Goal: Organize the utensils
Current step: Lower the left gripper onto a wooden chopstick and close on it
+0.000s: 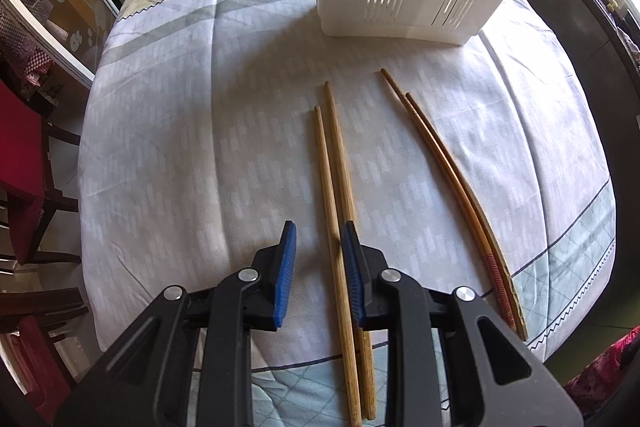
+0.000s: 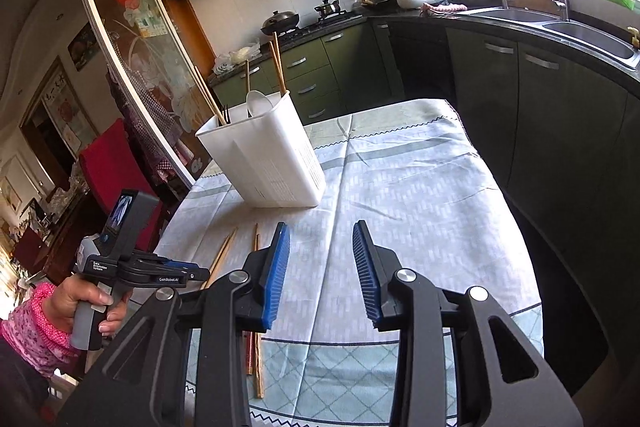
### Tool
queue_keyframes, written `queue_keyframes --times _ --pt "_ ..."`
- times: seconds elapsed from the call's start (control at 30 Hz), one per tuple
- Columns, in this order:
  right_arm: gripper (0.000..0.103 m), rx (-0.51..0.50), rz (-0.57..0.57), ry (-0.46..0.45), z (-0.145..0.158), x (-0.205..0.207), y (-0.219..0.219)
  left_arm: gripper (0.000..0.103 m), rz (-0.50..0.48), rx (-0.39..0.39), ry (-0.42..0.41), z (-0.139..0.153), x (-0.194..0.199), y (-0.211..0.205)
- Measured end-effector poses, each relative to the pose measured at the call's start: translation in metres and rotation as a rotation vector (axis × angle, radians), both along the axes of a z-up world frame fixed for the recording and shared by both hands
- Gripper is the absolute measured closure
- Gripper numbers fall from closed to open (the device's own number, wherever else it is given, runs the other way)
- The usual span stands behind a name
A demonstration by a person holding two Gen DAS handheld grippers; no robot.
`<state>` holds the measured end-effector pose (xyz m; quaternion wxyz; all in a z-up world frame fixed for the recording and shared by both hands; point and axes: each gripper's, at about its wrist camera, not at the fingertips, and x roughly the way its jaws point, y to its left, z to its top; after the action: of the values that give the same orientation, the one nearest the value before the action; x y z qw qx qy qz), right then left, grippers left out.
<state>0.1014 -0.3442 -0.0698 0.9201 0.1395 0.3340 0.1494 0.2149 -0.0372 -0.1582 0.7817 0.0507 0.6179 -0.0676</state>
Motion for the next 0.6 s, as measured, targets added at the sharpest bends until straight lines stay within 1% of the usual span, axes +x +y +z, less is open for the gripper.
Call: queue_keyframes --times 0.27,0.3,0.33,0.43,0.6 --pt "0.068 -0.019 0.038 0.041 -0.012 0.012 0.020 0.094 -0.015 0.028 0.012 -0.008 -0.002 -0.012" --pt "0.065 -0.030 0.051 0.047 -0.014 0.015 0.026 0.095 -0.017 0.029 0.010 -0.008 -0.002 -0.012" --pt "0.064 -0.043 0.067 0.054 -0.017 0.018 0.032 0.095 -0.015 0.025 0.008 -0.008 -0.002 -0.010" --pt "0.064 -0.095 0.129 0.082 -0.028 0.030 0.057 0.096 -0.003 0.020 -0.003 -0.007 -0.002 -0.006" --pt "0.064 -0.189 0.219 0.126 -0.053 0.054 0.100 0.096 0.021 0.011 -0.052 0.003 -0.006 0.010"
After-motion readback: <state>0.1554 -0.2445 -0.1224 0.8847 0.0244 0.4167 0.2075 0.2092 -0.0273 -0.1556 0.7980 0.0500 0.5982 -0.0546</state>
